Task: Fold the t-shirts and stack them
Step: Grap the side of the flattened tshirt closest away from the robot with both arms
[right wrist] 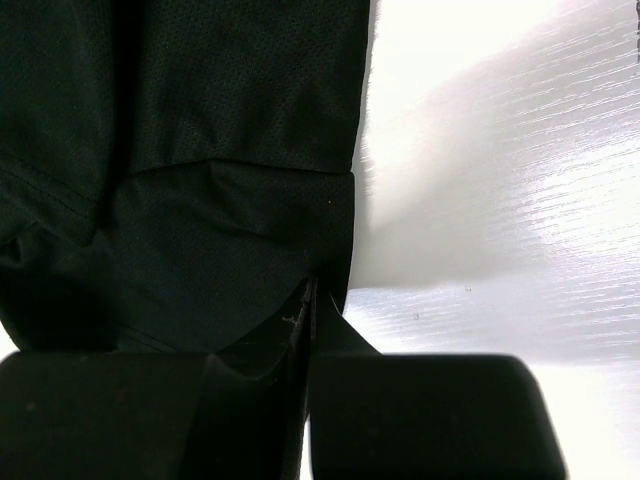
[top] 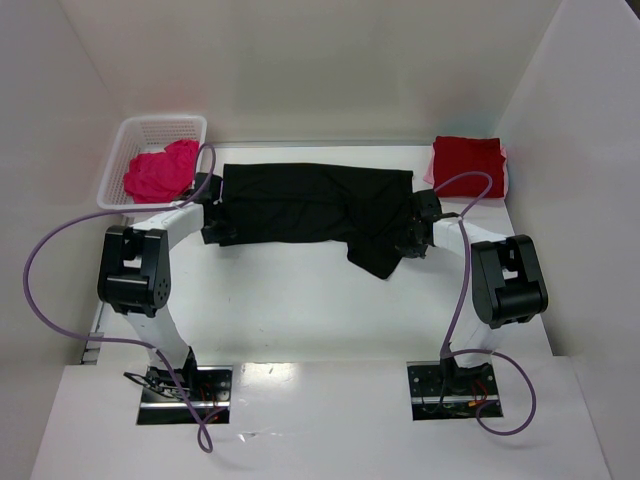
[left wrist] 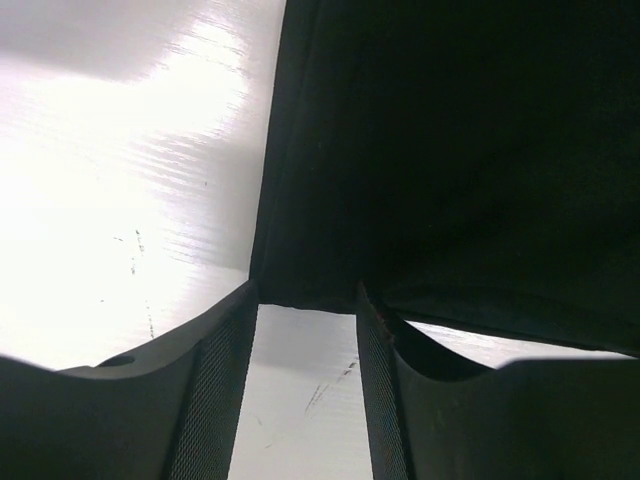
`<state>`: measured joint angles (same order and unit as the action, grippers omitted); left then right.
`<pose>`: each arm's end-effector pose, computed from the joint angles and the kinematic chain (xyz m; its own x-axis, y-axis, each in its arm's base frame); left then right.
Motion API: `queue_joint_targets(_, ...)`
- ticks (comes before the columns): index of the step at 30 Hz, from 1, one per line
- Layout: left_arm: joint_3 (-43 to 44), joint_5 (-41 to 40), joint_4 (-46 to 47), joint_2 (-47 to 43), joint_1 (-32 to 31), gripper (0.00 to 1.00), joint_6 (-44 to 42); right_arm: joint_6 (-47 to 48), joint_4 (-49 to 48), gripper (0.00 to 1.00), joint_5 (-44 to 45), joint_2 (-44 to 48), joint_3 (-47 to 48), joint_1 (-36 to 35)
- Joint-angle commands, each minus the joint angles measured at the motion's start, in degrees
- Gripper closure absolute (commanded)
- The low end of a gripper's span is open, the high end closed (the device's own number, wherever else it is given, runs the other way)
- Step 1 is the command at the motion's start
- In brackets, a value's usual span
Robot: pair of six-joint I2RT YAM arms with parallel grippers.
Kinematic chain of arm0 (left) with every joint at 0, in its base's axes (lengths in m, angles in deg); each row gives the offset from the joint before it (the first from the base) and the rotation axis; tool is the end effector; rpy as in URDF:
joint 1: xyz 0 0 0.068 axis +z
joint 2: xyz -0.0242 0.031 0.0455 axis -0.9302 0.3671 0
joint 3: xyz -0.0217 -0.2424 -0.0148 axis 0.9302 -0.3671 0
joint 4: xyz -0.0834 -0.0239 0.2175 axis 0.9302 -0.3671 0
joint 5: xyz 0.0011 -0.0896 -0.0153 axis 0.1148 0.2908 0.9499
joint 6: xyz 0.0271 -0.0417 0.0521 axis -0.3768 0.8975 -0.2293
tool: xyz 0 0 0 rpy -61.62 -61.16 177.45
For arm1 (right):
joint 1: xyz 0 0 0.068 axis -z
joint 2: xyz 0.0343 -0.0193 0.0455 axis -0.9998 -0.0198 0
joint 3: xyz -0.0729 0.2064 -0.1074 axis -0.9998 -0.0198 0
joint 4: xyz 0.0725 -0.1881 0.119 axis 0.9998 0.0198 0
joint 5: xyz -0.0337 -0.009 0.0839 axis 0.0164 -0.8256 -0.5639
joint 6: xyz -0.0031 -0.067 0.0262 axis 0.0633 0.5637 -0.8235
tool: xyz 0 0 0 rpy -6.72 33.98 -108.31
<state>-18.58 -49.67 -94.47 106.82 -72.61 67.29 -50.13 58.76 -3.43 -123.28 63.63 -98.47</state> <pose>0.3512 -0.0184 0.1453 -0.7461 -0.4259 -0.5118 -0.4003 0.9012 -0.1664 0.2997 0.0498 0.1240 -0.8158 0.4299 -0.3868 0.3581 0.9007 0.2458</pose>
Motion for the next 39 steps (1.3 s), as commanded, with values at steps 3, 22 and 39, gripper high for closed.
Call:
queue_joint_targets(3, 0.3, -1.4, 0.9, 0.9, 0.5, 0.54, 0.4, 0.1, -1.9, 1.00, 1.3, 2.0, -0.4, -0.4)
queue_joint_targets(22, -0.8, -0.3, -4.8, -5.0, 1.0, 1.00, -0.3, -1.0, 5.7, 1.00, 1.8, 13.3, -0.4, -0.4)
queue_joint_targets(39, -2.5, -2.0, -6.6, -7.5, -0.3, 1.00, -1.5, -2.7, 1.9, 0.28, 1.8, 15.0, -7.4, -0.4)
